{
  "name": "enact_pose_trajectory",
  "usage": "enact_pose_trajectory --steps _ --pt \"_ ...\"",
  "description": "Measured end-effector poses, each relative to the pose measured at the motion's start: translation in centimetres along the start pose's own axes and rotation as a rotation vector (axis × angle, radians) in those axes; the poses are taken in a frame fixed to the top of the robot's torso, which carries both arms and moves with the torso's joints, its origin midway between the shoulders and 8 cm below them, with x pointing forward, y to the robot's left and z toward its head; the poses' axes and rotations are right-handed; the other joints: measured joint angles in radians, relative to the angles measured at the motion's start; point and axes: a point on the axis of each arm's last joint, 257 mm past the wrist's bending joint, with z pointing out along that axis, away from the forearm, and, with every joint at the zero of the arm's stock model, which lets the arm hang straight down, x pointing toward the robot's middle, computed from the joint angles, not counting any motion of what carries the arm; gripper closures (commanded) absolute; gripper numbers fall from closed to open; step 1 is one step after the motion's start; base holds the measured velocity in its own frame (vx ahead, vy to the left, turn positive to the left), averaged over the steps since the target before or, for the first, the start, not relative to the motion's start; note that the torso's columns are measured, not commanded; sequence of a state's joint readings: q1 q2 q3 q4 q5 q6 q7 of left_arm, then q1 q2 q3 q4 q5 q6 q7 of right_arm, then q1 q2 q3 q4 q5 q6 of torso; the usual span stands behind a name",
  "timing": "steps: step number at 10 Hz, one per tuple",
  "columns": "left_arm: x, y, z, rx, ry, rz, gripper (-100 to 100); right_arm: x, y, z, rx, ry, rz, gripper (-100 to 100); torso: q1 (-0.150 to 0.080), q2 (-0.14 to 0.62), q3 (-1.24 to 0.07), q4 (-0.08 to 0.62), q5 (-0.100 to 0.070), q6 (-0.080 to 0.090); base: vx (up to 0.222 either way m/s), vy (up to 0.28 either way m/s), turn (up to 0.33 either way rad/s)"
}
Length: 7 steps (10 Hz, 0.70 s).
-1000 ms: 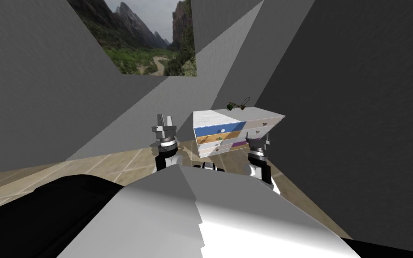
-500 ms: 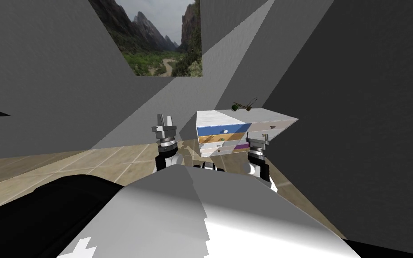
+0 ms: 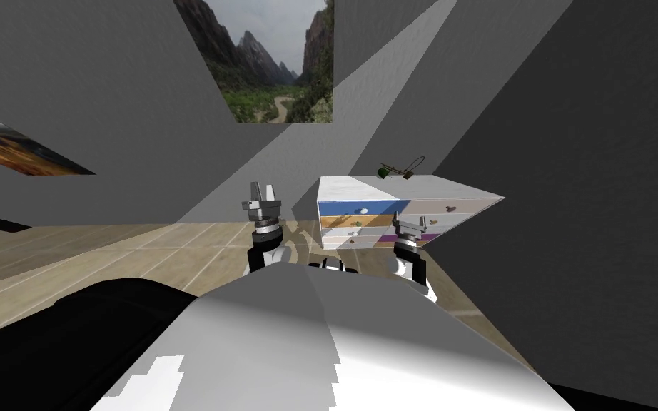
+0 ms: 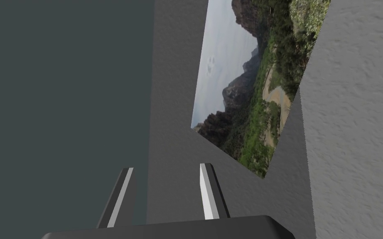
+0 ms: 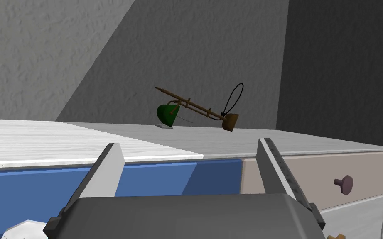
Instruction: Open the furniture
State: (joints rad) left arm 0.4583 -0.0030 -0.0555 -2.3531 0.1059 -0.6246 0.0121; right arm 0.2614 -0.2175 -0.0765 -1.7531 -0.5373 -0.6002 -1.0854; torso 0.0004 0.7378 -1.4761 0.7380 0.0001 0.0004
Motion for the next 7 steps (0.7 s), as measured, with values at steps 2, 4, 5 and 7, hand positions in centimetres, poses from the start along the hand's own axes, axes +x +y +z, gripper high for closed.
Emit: enact_pose_trajectory --steps 2,4,5,7 --pt "0.0 0.0 0.0 0.000 0.000 0.000 0 -0.6 0.2 0.0 -0.014 -0.015 0.060 -100 0.000 0.000 0.000 0.000 0.000 -0.001 -0.012 -0.032 0.233" --pt "0.0 0.0 0.0 0.000 0.000 0.000 0 -2.0 0.7 0.2 -0.036 -0.035 0.133 -100 -0.001 0.000 0.000 0.000 0.000 -0.001 -0.008 -0.043 0.210" --pt "0.0 0.0 0.0 0.000 0.000 0.000 0 -2.4 0.8 0.2 -0.045 -0.041 0.170 -100 -0.001 0.000 0.000 0.000 0.000 0.000 -0.015 -0.043 0.241" --pt "0.0 0.0 0.0 0.000 0.000 0.000 0 -3.6 1.2 0.2 -0.070 -0.061 0.248 -100 0.000 0.001 0.000 0.000 0.000 0.000 -0.017 -0.045 0.218"
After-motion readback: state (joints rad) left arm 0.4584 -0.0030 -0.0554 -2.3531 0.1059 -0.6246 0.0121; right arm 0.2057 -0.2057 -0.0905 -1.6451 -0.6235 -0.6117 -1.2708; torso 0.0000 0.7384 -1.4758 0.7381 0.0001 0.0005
